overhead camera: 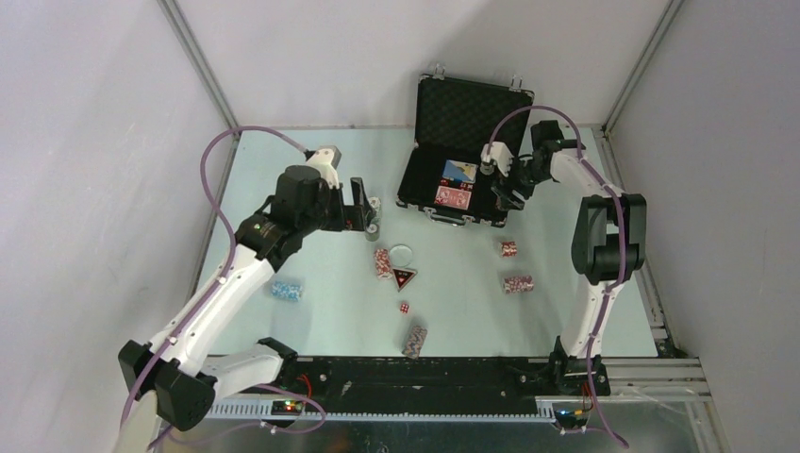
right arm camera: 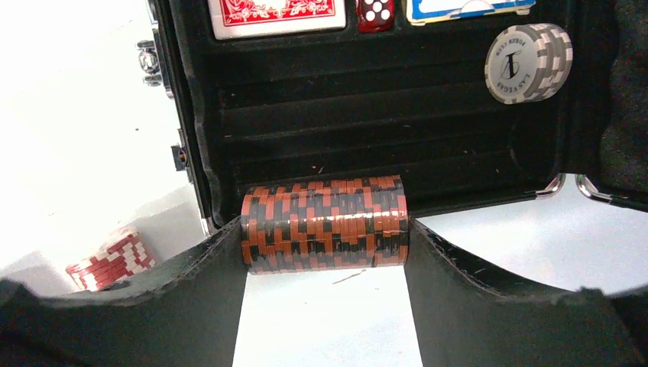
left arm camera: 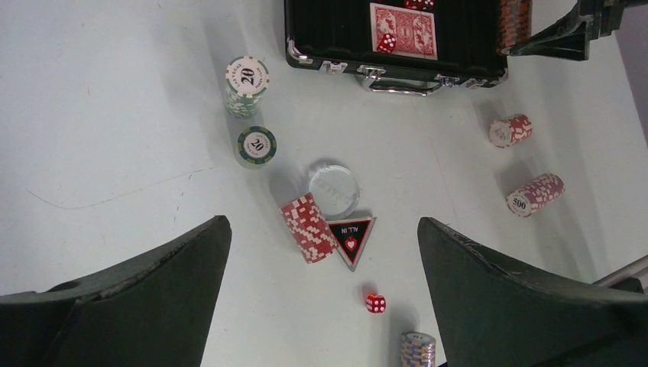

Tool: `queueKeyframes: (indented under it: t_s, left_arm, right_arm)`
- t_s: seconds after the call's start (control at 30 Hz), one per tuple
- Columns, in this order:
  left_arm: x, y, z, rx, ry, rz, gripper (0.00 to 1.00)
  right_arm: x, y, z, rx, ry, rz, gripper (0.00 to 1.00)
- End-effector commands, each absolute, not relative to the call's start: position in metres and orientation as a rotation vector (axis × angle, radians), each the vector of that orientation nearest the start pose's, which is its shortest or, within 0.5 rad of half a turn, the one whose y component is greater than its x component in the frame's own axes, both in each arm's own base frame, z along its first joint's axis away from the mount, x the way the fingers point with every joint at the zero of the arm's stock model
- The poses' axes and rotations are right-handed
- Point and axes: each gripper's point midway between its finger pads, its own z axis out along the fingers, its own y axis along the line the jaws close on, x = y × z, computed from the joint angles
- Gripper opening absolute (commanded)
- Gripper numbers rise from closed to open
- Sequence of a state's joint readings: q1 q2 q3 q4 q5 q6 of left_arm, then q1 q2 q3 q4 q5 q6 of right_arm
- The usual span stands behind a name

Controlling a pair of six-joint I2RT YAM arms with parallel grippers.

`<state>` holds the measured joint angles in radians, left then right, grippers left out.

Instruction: Pack up texas hold em set

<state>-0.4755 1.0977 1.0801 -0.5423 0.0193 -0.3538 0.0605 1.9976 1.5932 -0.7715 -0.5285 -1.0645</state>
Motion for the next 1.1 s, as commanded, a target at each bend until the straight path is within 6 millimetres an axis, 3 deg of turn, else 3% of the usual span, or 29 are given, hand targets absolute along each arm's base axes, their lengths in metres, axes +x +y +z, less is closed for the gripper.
queueKeyframes:
  t_s: [0.0, 0.2, 0.33, 0.4, 0.5, 0.53, 0.6, 0.83, 0.87, 0.9, 0.97, 1.03, 1.07]
  left_arm:
    - [0.288, -0.166, 0.253, 0.17, 2.125, -0.487, 1.0]
    - [0.279, -0.164, 0.246, 0.158, 2.139, -0.506, 1.0]
    - [0.274, -0.162, 0.245, 0.151, 2.136, -0.514, 1.0]
    - [0.273, -0.162, 0.244, 0.15, 2.137, -0.516, 1.0]
    - [0.272, -0.159, 0.243, 0.148, 2.14, -0.502, 1.0]
    - [0.271, -0.158, 0.242, 0.152, 2.147, -0.492, 1.0]
    - [0.272, -0.154, 0.245, 0.158, 2.144, -0.464, 1.0]
    - [0.271, -0.16, 0.242, 0.138, 2.167, -0.505, 1.0]
    - [0.27, -0.163, 0.24, 0.143, 2.172, -0.524, 1.0]
    - [0.272, -0.165, 0.24, 0.136, 2.166, -0.536, 1.0]
    - [0.273, -0.168, 0.237, 0.131, 2.167, -0.547, 1.0]
    - [0.276, -0.168, 0.234, 0.127, 2.167, -0.545, 1.0]
    - [0.277, -0.167, 0.233, 0.122, 2.168, -0.536, 1.0]
  right_arm:
    - [0.458, 0.093, 0.103, -1.48, 1.971, 0.357, 0.34]
    - [0.46, 0.102, 0.09, -1.481, 2.008, 0.362, 0.35]
    - [0.461, 0.113, 0.087, -1.467, 2.013, 0.401, 0.42]
    - [0.459, 0.116, 0.083, -1.483, 2.03, 0.398, 0.54]
    - [0.46, 0.114, 0.084, -1.458, 2.043, 0.378, 0.88]
    - [0.464, 0.114, 0.089, -1.425, 2.04, 0.367, 0.97]
    - [0.47, 0.107, 0.1, -1.354, 2.044, 0.362, 0.99]
    - [0.475, 0.108, 0.159, -1.144, 1.996, 0.32, 1.0]
    - [0.474, 0.112, 0.177, -1.1, 1.971, 0.303, 1.0]
    - [0.468, 0.115, 0.175, -1.084, 1.981, 0.311, 1.0]
    - [0.454, 0.125, 0.19, -1.006, 1.963, 0.33, 1.0]
    - [0.431, 0.14, 0.219, -0.94, 1.897, 0.352, 1.0]
    - [0.421, 0.142, 0.21, -0.909, 1.912, 0.369, 1.0]
